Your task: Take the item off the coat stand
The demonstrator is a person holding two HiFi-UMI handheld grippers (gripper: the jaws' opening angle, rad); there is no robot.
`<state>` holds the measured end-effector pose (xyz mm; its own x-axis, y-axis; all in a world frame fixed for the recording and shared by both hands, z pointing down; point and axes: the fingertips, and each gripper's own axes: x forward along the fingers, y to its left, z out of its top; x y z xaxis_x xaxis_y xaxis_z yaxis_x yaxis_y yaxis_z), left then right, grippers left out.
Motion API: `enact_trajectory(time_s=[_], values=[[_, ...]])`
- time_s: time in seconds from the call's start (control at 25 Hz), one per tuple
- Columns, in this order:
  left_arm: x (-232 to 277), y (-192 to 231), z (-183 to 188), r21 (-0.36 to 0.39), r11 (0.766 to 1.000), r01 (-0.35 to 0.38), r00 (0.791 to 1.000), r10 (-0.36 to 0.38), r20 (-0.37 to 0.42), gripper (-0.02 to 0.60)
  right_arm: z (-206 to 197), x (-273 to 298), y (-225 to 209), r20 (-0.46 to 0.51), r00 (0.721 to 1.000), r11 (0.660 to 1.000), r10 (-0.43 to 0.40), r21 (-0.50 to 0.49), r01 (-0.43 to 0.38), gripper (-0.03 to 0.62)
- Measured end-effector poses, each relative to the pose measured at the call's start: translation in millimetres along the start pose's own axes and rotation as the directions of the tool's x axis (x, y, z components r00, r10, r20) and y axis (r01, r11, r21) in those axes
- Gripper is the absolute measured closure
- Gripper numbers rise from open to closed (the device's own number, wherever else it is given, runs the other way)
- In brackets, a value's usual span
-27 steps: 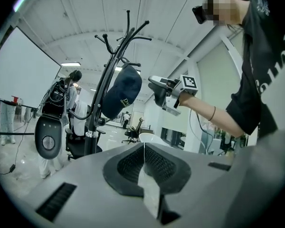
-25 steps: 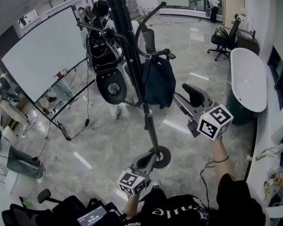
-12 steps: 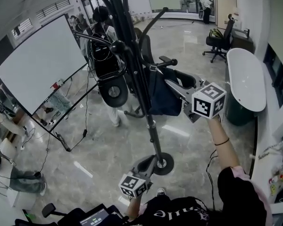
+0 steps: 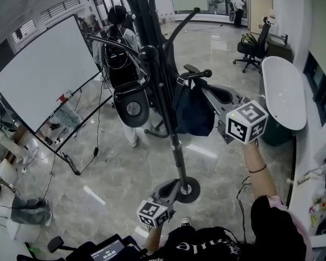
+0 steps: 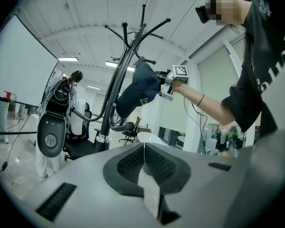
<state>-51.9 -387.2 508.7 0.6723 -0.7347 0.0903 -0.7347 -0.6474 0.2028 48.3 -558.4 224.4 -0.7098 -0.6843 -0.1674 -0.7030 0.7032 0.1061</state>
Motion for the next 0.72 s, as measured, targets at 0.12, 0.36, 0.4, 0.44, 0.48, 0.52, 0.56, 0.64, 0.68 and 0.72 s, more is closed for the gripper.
enact_trajectory(time_s=[0.12,0.36,0.4,0.44,0.48,0.52,0.56,0.64,0.68,0.72], values=[[-0.8,3.9,-0.8,0.002,1.000,-0.001,1.000,0.001,0.005,0.575,22.9,-8.9,-3.3,0.073,0.997,0.999,-0.028,0.042,0.025,0.562],[-0.1,2.1,0.2,-0.002,1.000,0.008,1.000,-0.008,0.002,0.575,45.5,-24.0,-16.2,0.118,0.989,0.996,-0.091,0.028,0.088,0.563],[-0.4,1.8,0.1,0.000,1.000,0.008,1.000,-0.008,0.002,0.575,47.3,-26.3,-16.6,0.121,0.988,0.995,-0.094,0.028,0.091,0.563],[-0.7,1.5,-0.3,0.002,1.000,0.006,1.000,-0.006,0.004,0.575,48.9,-28.5,-16.7,0.123,0.988,0.995,-0.097,0.028,0.094,0.563],[-1.4,2.1,-0.9,0.006,1.000,0.002,1.000,-0.002,0.009,0.575,50.6,-30.2,-16.6,0.126,0.987,0.995,-0.098,0.029,0.095,0.563],[-2.5,3.8,-1.5,0.010,1.000,-0.004,1.000,0.004,0.017,0.575,52.6,-30.5,-16.1,0.131,0.987,0.995,-0.097,0.035,0.093,0.563],[-3.9,5.4,-1.6,0.014,1.000,-0.009,1.000,0.009,0.023,0.575,54.7,-29.7,-15.6,0.137,0.986,0.995,-0.093,0.045,0.088,0.563],[-5.7,4.1,-1.1,0.015,1.000,-0.013,1.000,0.012,0.026,0.575,57.7,-29.4,-15.9,0.147,0.986,0.994,-0.081,0.080,0.070,0.563],[-5.9,0.6,-0.8,0.012,1.000,-0.011,1.000,0.011,0.022,0.575,57.7,-31.5,-17.7,0.149,0.986,0.993,-0.077,0.101,0.062,0.563],[-6.0,-3.5,-0.9,0.008,1.000,-0.009,1.000,0.009,0.016,0.575,57.0,-35.0,-20.5,0.152,0.986,0.991,-0.076,0.122,0.057,0.563]])
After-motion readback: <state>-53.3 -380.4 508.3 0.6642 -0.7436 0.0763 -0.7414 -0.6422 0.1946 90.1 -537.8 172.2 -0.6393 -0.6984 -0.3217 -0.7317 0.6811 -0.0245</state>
